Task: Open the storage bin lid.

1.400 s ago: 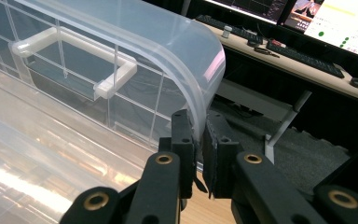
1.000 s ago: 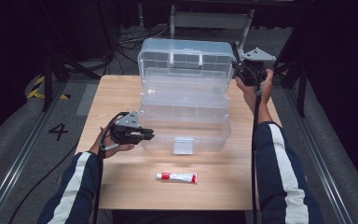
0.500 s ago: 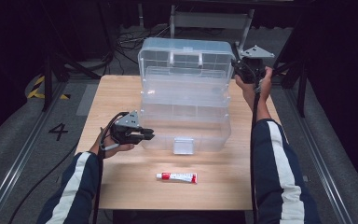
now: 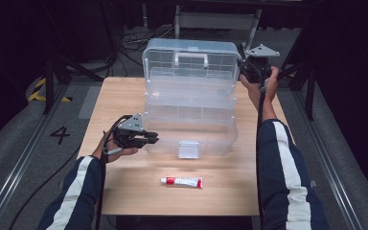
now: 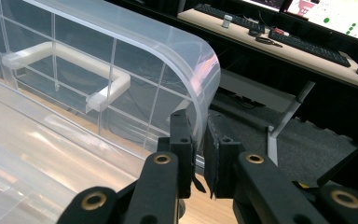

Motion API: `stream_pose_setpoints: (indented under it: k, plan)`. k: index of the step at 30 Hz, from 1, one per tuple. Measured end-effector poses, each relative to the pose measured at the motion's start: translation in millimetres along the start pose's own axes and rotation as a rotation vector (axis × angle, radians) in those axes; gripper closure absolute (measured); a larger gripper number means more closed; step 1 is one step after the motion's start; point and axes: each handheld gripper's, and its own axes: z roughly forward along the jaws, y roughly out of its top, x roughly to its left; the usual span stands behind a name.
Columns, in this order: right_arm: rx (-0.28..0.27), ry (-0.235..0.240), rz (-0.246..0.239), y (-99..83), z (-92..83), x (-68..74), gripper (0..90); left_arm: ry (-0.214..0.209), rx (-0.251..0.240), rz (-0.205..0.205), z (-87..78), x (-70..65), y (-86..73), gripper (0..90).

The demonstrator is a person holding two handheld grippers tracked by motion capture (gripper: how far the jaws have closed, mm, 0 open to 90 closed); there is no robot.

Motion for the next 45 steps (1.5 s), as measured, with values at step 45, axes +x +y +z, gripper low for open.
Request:
stream_pose_setpoints:
  k: [45]
  plan:
    - [0.114, 0.001, 0.037, 7.4, 74.3, -17.2, 81.4, -0.016, -0.015, -0.006, 0.4, 1.9, -1.4, 78.8]
